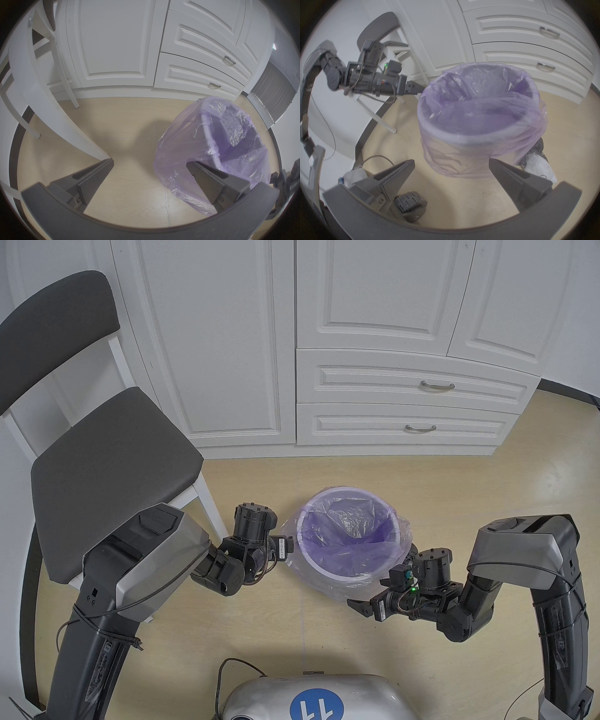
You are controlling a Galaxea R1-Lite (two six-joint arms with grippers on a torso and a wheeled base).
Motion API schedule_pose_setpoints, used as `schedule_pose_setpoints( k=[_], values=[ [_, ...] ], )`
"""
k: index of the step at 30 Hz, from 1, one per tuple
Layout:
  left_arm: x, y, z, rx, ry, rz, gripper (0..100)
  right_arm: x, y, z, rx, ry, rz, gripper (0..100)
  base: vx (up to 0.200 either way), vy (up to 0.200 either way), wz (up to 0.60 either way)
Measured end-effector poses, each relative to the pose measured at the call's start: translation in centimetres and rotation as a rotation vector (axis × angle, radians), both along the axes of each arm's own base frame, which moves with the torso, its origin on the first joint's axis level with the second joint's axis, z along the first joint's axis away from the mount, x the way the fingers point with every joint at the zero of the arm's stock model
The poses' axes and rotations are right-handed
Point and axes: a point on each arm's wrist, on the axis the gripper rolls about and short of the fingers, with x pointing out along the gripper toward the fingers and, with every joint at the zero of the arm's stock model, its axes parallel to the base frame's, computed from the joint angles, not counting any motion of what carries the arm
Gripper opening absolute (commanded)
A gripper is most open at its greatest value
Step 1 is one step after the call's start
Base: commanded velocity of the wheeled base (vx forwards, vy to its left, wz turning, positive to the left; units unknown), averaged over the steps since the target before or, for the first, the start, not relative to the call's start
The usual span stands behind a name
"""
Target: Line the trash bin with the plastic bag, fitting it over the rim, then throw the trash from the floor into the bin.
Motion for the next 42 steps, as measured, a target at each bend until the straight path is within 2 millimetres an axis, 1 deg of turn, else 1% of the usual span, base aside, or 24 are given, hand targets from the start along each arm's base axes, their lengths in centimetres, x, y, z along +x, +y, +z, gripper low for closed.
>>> schedule_pose_setpoints(
  k=[4, 5, 9, 12, 16, 19, 25, 31, 35, 42],
  values=[
    [-0.1, -0.1, 0.0, -0.005, 0.000, -0.001, 100, 0.6, 0.5, -0.2, 0.015, -0.012, -0.018, 100, 0.000, 0.000, 0.00],
    [-0.1, -0.2, 0.0, -0.006, 0.000, -0.001, 100, 0.8, 0.6, -0.4, 0.011, -0.016, -0.030, 0, 0.000, 0.000, 0.00],
    [-0.1, -0.2, 0.0, -0.007, -0.001, -0.001, 100, 1.4, 0.8, -0.9, -0.005, -0.032, -0.069, 0, 0.000, 0.000, 0.00],
    [-0.1, -0.2, 0.1, -0.009, -0.001, 0.000, 100, 1.6, 0.5, -1.2, -0.009, -0.029, -0.078, 0, 0.000, 0.000, 0.00],
    [-0.2, 0.0, 0.0, -0.009, 0.000, 0.002, 100, 1.9, 0.0, -1.5, -0.015, -0.024, -0.093, 0, 0.000, 0.000, 0.00],
    [-0.3, 0.1, 0.0, -0.014, -0.011, 0.003, 100, 2.5, -0.6, -1.8, -0.020, -0.019, -0.111, 0, 0.000, 0.000, 0.00],
    [-0.7, 0.3, -0.3, -0.013, -0.012, 0.003, 100, 3.6, -1.9, -2.6, -0.055, 0.068, -0.143, 0, 0.000, 0.000, 0.00],
    [-0.9, 0.5, -0.3, -0.011, -0.009, 0.005, 100, 6.3, -3.1, -2.1, -0.076, 0.132, -0.175, 0, 0.000, 0.000, 0.00],
    [-0.9, 0.6, -0.1, -0.010, -0.012, 0.010, 100, 8.2, -3.4, -1.4, -0.063, 0.145, -0.148, 0, 0.000, 0.000, 0.00],
    [-0.8, 0.7, -0.1, -0.008, -0.015, 0.020, 100, 10.3, -3.7, -0.8, -0.079, 0.198, -0.121, 0, 0.000, 0.000, 0.00]
  ],
)
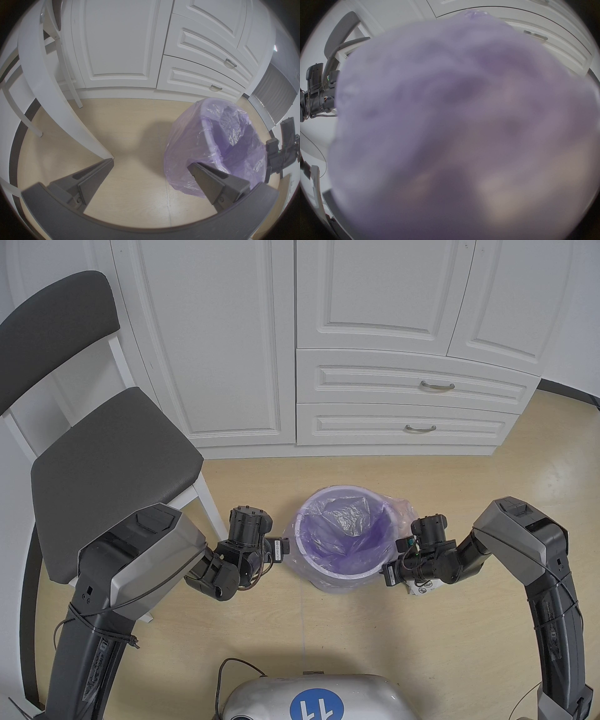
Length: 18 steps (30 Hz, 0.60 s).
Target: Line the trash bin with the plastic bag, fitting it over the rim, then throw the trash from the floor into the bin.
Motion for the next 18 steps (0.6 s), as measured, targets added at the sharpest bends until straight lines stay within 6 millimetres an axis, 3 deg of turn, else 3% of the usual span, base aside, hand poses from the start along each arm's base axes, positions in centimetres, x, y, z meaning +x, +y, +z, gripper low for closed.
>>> schedule_pose_setpoints(
  k=[9, 18],
  values=[
    [0.3, 0.4, 0.0, -0.008, -0.018, 0.012, 100, 3.2, -1.7, -0.5, -0.034, -0.104, 0.010, 0, 0.000, 0.000, 0.00],
    [0.4, 0.5, -0.3, -0.008, -0.019, 0.015, 100, 4.4, -1.7, -1.9, -0.053, 0.012, 0.011, 0, 0.000, 0.000, 0.00]
  ],
)
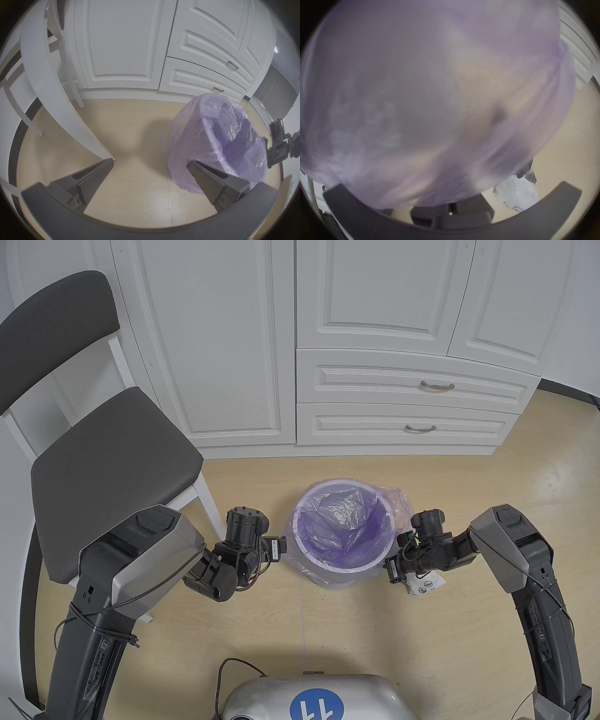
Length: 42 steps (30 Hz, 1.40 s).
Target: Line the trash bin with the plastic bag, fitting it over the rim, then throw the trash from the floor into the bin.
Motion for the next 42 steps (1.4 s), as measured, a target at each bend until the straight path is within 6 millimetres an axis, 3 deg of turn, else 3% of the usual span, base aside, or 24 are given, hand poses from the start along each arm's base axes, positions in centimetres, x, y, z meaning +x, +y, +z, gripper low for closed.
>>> schedule_pose_setpoints(
  k=[10, 11, 15, 20, 25, 30, 35, 39, 42],
  values=[
    [0.0, -0.1, -0.2, 0.000, 0.001, -0.001, 100, 0.9, 0.1, -1.0, -0.015, 0.085, 0.000, 0, 0.000, 0.000, 0.00],
    [0.0, -0.1, -0.3, 0.001, 0.001, -0.001, 100, 0.9, 0.0, -1.0, -0.015, 0.083, 0.001, 100, 0.000, 0.000, 0.00],
    [0.0, 0.0, -0.3, 0.002, 0.004, -0.001, 100, 0.6, -1.1, -1.1, -0.022, 0.077, 0.023, 100, 0.000, 0.000, 0.00],
    [0.0, 0.0, -0.3, 0.002, 0.005, 0.000, 100, -0.9, -3.9, -0.3, -0.048, 0.060, 0.076, 100, 0.000, 0.000, 0.00],
    [0.0, -0.1, -0.2, -0.002, -0.007, -0.002, 100, -1.9, -8.6, 3.3, -0.073, -0.011, 0.058, 100, 0.000, 0.000, 0.00],
    [-0.1, -0.1, 0.0, -0.006, -0.013, -0.003, 100, -2.1, -11.2, 7.2, -0.059, -0.080, -0.006, 100, 0.000, 0.000, 0.00],
    [-0.1, -0.1, 0.0, -0.007, -0.015, -0.003, 100, -1.5, -11.0, 9.5, 0.072, -0.077, -0.129, 100, 0.000, 0.000, 0.00],
    [0.0, -0.1, 0.1, -0.009, -0.017, -0.003, 100, -0.4, -8.9, 10.5, 0.195, -0.086, -0.205, 100, 0.000, 0.000, 0.00],
    [0.0, -0.1, 0.2, -0.011, -0.022, -0.003, 100, 0.6, -7.0, 10.2, 0.228, -0.130, -0.218, 100, 0.000, 0.000, 0.00]
  ],
)
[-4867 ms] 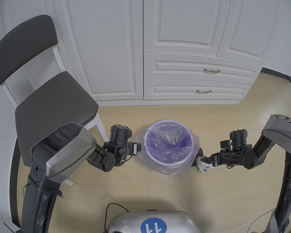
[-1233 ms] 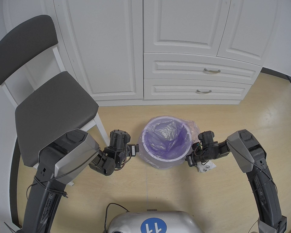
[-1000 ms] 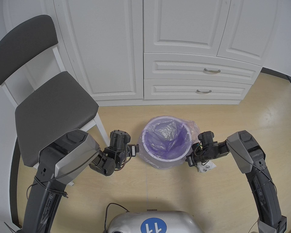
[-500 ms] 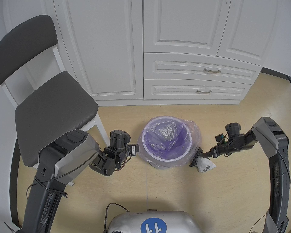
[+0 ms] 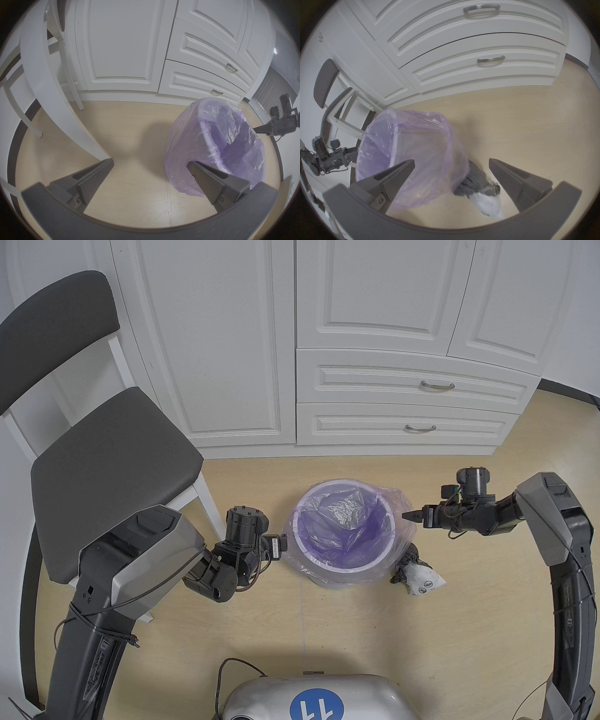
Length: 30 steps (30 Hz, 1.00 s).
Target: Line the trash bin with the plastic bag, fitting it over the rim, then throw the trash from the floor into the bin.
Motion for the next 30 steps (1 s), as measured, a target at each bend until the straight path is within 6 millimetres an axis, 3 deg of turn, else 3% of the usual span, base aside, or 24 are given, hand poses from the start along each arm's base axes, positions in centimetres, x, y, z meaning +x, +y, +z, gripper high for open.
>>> schedule_pose_setpoints(
  k=[6, 16, 24, 30],
  values=[
    [-0.1, 0.1, 0.0, -0.005, -0.010, 0.001, 100, 0.7, 2.8, -3.8, -0.041, 0.004, 0.002, 100, 0.000, 0.000, 0.00],
    [-0.1, 0.2, -0.2, -0.006, -0.009, 0.003, 100, 0.1, 4.1, -8.4, -0.107, 0.086, 0.062, 100, 0.000, 0.000, 0.00],
    [-0.2, 0.2, -0.2, -0.005, -0.008, 0.005, 100, -0.3, 5.0, -9.6, -0.118, 0.110, 0.072, 100, 0.000, 0.000, 0.00],
    [-0.9, 0.7, 0.4, 0.004, 0.006, 0.018, 100, -1.7, 3.9, -9.0, -0.121, 0.152, 0.051, 100, 0.000, 0.000, 0.00]
  ],
)
